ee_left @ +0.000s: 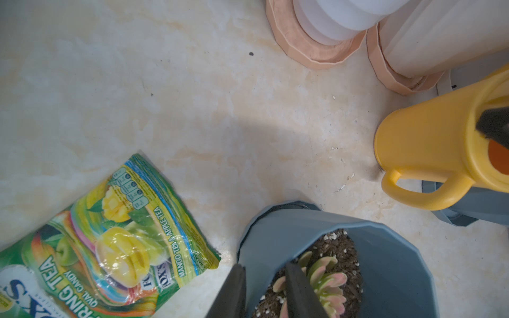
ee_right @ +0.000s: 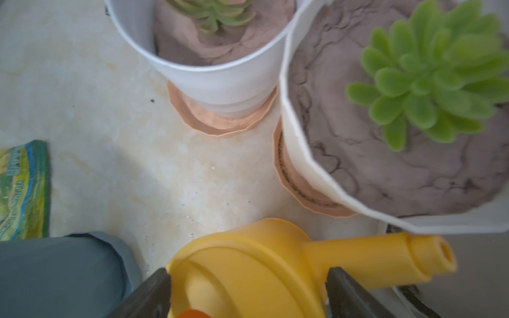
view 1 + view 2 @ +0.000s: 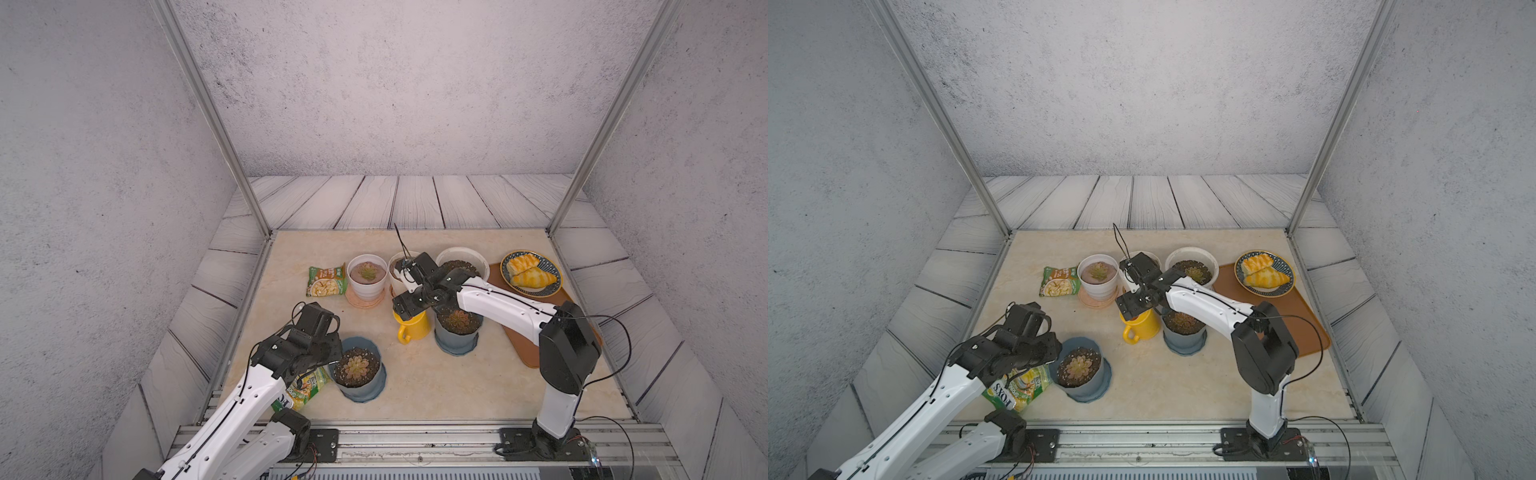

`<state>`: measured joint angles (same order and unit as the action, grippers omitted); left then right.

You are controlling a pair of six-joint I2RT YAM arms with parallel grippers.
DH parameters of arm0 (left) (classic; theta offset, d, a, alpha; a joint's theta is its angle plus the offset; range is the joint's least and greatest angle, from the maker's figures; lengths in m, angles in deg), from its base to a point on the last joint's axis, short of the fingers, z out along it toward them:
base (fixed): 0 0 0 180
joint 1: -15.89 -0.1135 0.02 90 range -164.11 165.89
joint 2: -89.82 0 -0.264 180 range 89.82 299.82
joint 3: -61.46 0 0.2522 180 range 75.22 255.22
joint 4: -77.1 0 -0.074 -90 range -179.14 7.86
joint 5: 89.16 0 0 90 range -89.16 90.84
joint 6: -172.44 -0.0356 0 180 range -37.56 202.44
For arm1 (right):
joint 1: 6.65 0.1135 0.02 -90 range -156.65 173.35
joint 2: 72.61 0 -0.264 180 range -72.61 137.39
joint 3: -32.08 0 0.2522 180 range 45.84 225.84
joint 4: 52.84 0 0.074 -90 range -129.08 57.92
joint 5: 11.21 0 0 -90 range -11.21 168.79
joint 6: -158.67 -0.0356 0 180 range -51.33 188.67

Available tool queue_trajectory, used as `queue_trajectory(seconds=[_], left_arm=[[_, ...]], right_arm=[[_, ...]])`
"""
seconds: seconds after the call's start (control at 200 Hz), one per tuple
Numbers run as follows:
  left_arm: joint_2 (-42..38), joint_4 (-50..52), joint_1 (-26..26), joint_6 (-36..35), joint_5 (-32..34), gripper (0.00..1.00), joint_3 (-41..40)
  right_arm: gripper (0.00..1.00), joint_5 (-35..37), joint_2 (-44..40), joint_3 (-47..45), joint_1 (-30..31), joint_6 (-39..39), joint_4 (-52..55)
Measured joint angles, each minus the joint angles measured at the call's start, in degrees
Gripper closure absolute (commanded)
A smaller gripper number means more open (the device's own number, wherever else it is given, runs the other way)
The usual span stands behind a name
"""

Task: Water the succulent around the soil edge
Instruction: Move the watering can to the center of the board.

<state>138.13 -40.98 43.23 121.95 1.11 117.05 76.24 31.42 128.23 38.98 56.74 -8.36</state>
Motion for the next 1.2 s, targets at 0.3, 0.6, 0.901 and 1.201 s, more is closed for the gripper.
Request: queue_trajectory(seconds=[0.3, 0.6, 0.901, 1.201], left_arm=[[0.4, -2.2, 0.8, 0.7, 3.6, 0.9, -0.5], [1.9, -7.3, 0.9, 1.7, 7.3, 0.91, -1.7], [-0.5, -9.2, 1.2, 1.9, 10.5, 0.92, -3.5], [1.2, -13.6, 2.4, 1.7, 15.0, 0.93, -4.1]], right_arm=[[0.07, -2.1, -8.1, -9.7, 0.8, -1.1, -2.4], [0.06, -9.0, -17.3, -21.1, 2.6, -3.3, -4.5], [0.0, -12.5, -24.0, -27.8, 4.0, -5.5, -3.0], [0.0, -10.8, -34.3, -28.8, 5.2, -6.6, 4.2]])
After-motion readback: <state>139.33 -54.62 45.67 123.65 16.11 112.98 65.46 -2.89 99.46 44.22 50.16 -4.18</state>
